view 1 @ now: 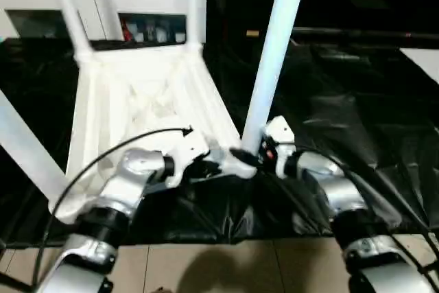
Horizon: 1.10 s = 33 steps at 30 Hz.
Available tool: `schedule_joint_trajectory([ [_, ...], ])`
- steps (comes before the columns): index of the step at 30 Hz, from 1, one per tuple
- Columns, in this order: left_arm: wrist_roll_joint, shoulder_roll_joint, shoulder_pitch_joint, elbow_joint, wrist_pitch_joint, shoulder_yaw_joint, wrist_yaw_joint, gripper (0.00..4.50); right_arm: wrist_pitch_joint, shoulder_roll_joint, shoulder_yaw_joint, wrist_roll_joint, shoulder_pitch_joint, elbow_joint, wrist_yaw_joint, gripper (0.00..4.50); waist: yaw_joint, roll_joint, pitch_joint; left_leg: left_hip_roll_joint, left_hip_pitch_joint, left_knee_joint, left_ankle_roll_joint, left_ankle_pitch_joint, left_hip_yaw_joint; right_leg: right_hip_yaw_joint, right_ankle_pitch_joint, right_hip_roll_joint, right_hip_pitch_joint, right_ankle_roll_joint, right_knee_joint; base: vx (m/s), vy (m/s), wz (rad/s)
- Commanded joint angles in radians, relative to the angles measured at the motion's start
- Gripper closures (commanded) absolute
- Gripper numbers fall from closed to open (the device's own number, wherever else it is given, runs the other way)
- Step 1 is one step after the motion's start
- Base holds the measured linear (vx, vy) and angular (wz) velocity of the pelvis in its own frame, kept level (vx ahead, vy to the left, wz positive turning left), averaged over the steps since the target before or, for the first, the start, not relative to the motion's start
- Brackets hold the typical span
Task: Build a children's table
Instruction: Rotate leg to tighten
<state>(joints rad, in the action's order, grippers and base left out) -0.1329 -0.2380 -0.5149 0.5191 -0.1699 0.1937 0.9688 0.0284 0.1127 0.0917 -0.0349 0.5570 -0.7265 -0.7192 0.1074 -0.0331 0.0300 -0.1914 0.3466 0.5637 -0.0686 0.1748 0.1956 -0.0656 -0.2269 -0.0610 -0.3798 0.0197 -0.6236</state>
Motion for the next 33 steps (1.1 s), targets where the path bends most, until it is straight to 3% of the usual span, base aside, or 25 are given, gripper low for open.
schedule_joint_trajectory([
  [1,0.051,0.127,-0.053,-0.006,0.015,0.026,-0.099,4.5,0.068,-0.145,0.101,0.04,-0.008,-0.106,0.043,2.54,0.002,-0.001,-0.031,-0.05,-0.007,-0.068,0.012,0.263,-0.033,0.06,-0.368,-0.101,0.022,0.126,0.108,0.0,0.0,0.0],
  [5,0.053,0.13,-0.058,-0.006,0.02,0.028,-0.088,4.5,0.058,-0.171,0.092,0.036,0.001,-0.111,0.053,2.54,-0.002,-0.004,-0.034,-0.049,-0.004,-0.066,0.019,0.245,-0.03,0.06,-0.296,-0.099,0.025,0.137,0.102,0.0,0.0,0.0],
  [6,0.053,0.122,-0.057,-0.012,0.029,0.029,-0.071,4.5,0.046,-0.176,0.083,0.031,0.001,-0.109,0.048,1.99,-0.001,-0.001,-0.036,-0.049,-0.003,-0.066,0.025,0.234,-0.029,0.06,-0.269,-0.098,0.026,0.141,0.1,0.0,0.0,0.0],
  [11,0.09,0.076,-0.024,-0.057,0.058,0.028,0.037,4.5,0.043,-0.122,0.082,-0.004,-0.024,-0.052,-0.074,1.56,-0.001,0.0,-0.035,-0.05,-0.001,-0.068,0.031,0.238,-0.03,0.06,-0.267,-0.098,0.029,0.143,0.101,0.0,0.0,0.0],
  [13,0.099,0.068,-0.017,-0.068,0.058,0.028,0.058,4.5,0.033,-0.106,0.096,-0.003,-0.031,-0.037,-0.106,1.4,0.002,0.0,-0.039,-0.051,-0.002,-0.064,0.042,0.204,-0.027,0.06,-0.191,-0.096,0.03,0.159,0.094,0.0,0.0,0.0],
  [15,0.106,0.052,-0.01,-0.075,0.063,0.027,0.083,4.5,0.016,-0.074,0.115,0.0,-0.043,-0.018,-0.165,1.4,0.006,-0.001,-0.041,-0.051,0.001,-0.06,0.054,0.178,-0.026,0.059,-0.142,-0.096,0.036,0.17,0.087,0.0,0.0,0.0],
  [16,0.11,0.034,-0.008,-0.074,0.069,0.025,0.099,4.5,-0.017,-0.037,0.138,0.009,-0.054,-0.002,-0.226,1.4,0.007,0.004,-0.04,-0.051,0.0,-0.061,0.057,0.173,-0.025,0.059,-0.129,-0.096,0.033,0.176,0.086,0.0,0.0,0.0],
  [18,0.116,0.005,-0.008,-0.069,0.077,0.022,0.129,4.5,-0.05,0.017,0.16,0.014,-0.065,0.016,-0.319,1.4,0.011,0.0,-0.038,-0.05,0.0,-0.058,0.064,0.178,-0.022,0.057,-0.134,-0.094,0.035,0.179,0.089,0.0,0.0,0.0],
  [20,0.119,-0.004,-0.01,-0.065,0.079,0.018,0.139,4.5,-0.062,0.037,0.165,0.012,-0.067,0.023,-0.354,1.4,0.015,0.003,-0.037,-0.051,0.001,-0.059,0.067,0.177,-0.023,0.057,-0.145,-0.094,0.035,0.178,0.088,0.0,0.0,0.0],
  [24,0.121,-0.041,-0.014,-0.053,0.086,0.008,0.212,4.5,-0.046,0.113,0.181,0.0,-0.075,0.066,-0.524,1.4,0.025,0.0,-0.034,-0.054,-0.001,-0.059,0.067,0.196,-0.022,0.056,-0.188,-0.093,0.033,0.172,0.091,0.0,0.0,0.0],
  [25,0.12,-0.05,-0.014,-0.051,0.086,0.009,0.226,4.5,-0.039,0.123,0.185,-0.002,-0.076,0.074,-0.547,1.4,0.027,-0.008,-0.035,-0.053,0.0,-0.059,0.069,0.19,-0.021,0.055,-0.19,-0.093,0.035,0.169,0.091,0.0,0.0,0.0],
  [26,0.12,-0.05,-0.014,-0.051,0.086,0.009,0.226,4.5,-0.039,0.123,0.185,-0.002,-0.076,0.074,-0.547,1.4,0.033,-0.004,-0.036,-0.055,0.0,-0.058,0.073,0.179,-0.022,0.056,-0.186,-0.094,0.034,0.165,0.088,0.0,0.0,0.0],
  [27,0.12,-0.064,-0.016,-0.048,0.086,0.01,0.245,4.5,-0.028,0.135,0.19,-0.006,-0.075,0.084,-0.577,1.64,0.035,-0.004,-0.035,-0.055,-0.002,-0.059,0.072,0.179,-0.022,0.055,-0.191,-0.093,0.031,0.164,0.089,0.0,0.0,0.0],
  [33,0.125,-0.099,-0.022,-0.027,0.099,0.014,0.273,4.5,-0.019,0.16,0.215,-0.015,-0.074,0.086,-0.643,2.08,0.039,-0.008,-0.036,-0.055,-0.001,-0.059,0.065,0.171,-0.022,0.055,-0.176,-0.096,0.032,0.174,0.086,0.0,0.0,0.0],
])
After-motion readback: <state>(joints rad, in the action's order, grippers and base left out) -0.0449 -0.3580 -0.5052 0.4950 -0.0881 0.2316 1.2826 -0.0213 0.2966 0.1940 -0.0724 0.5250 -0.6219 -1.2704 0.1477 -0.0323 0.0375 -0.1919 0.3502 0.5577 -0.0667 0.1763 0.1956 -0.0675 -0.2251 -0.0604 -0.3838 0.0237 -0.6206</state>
